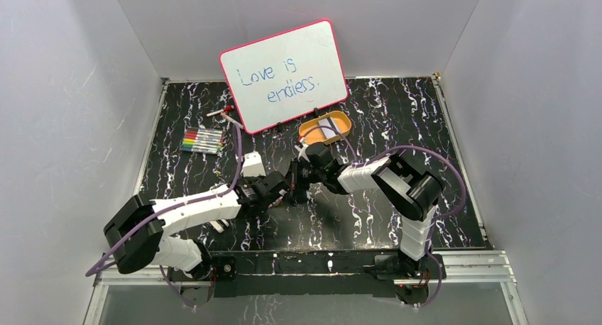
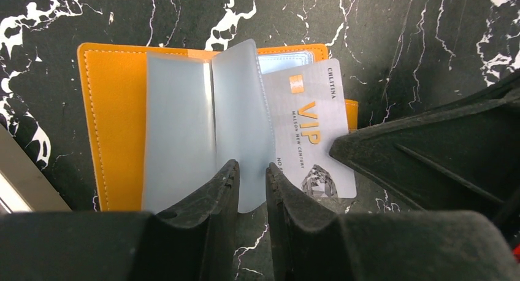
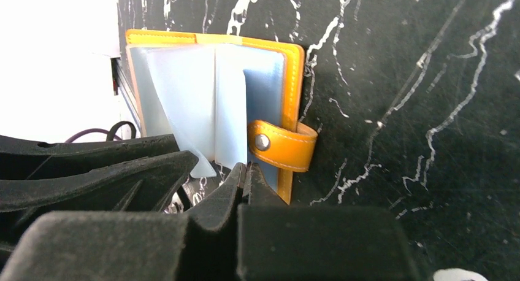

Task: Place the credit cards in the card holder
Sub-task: Adjust the card holder at the center of the board.

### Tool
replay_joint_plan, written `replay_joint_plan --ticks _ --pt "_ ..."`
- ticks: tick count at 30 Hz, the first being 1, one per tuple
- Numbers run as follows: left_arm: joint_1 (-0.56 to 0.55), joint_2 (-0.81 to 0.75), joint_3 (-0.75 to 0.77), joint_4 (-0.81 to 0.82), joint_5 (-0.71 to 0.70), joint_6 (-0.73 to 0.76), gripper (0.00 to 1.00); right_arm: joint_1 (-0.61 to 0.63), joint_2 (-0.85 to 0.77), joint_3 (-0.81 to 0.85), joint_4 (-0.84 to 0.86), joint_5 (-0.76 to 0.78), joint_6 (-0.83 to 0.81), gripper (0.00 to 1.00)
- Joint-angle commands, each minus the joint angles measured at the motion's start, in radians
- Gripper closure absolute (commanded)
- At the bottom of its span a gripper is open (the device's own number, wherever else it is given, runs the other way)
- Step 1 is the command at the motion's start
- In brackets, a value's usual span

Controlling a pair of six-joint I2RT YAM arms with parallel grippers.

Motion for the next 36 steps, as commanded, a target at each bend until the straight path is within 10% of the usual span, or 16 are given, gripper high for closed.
replay_joint_plan --ticks 1,10,21,29,36 --pt "0.000 -0.062 -0.014 -0.045 -0.077 -0.010 0.79 0.014 0.019 0.054 0.033 -0.004 -0.002 1.00" --pt "0.000 -0.132 -0.011 -0.098 -0.076 -0.049 0.73 0.019 0.066 0.081 -0.106 0.093 -0.005 1.00" --pt "0.000 -0.229 -0.082 0.307 0.272 0.253 0.64 0.016 0.039 -0.022 -0.001 0.103 0.030 1.00" --pt "0.010 -0.194 0.040 -0.153 -0.103 -0.009 0.55 0.013 0.031 -0.050 -0.015 0.122 0.032 1.00" --pt "0.189 -0.210 -0.008 -0.151 0.060 0.030 0.35 0.014 0.043 -0.033 -0.012 0.118 0.026 1.00"
